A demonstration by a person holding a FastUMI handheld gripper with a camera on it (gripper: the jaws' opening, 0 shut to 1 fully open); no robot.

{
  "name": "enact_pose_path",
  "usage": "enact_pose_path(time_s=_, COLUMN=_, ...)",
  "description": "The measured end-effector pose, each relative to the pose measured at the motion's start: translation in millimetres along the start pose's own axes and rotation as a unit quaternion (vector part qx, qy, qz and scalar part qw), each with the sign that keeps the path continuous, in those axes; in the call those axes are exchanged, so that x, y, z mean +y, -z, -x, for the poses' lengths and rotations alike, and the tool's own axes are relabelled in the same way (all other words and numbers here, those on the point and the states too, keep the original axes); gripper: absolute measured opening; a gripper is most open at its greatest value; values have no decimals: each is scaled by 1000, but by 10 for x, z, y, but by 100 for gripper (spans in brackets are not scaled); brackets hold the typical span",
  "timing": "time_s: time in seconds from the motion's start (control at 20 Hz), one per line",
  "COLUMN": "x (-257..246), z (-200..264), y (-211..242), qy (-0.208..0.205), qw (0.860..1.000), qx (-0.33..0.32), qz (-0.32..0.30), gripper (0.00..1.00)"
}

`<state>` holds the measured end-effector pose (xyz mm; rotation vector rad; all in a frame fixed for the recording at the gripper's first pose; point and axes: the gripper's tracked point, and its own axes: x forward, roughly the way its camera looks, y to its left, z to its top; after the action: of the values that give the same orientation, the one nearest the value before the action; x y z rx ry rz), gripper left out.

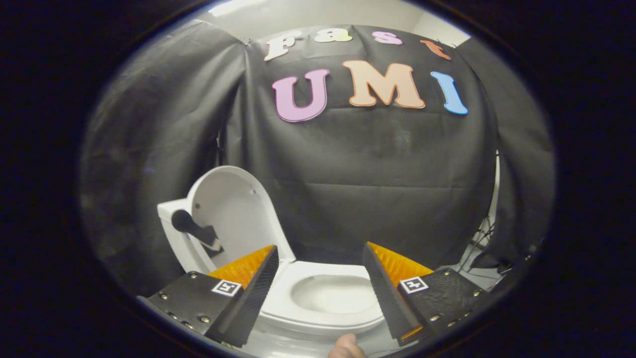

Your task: Open the toilet lid.

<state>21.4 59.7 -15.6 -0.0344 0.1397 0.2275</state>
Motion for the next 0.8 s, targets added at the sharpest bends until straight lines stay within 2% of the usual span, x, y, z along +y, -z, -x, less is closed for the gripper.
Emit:
enact_pose_path(time_s=0.25, x=-285, z=-12, y=136, qy=19, qw=1000, qx=17, qz=10, gripper=100)
enact_pose_path(time_s=0.6, x=-223, z=9, y=-196, qy=21, qw=999, qx=-27, qz=-11, gripper=100)
enact_pose_path(time_s=0.8, x=-213, z=-31, y=-165, qy=22, qw=999, qx=-25, qz=-29, gripper=100)
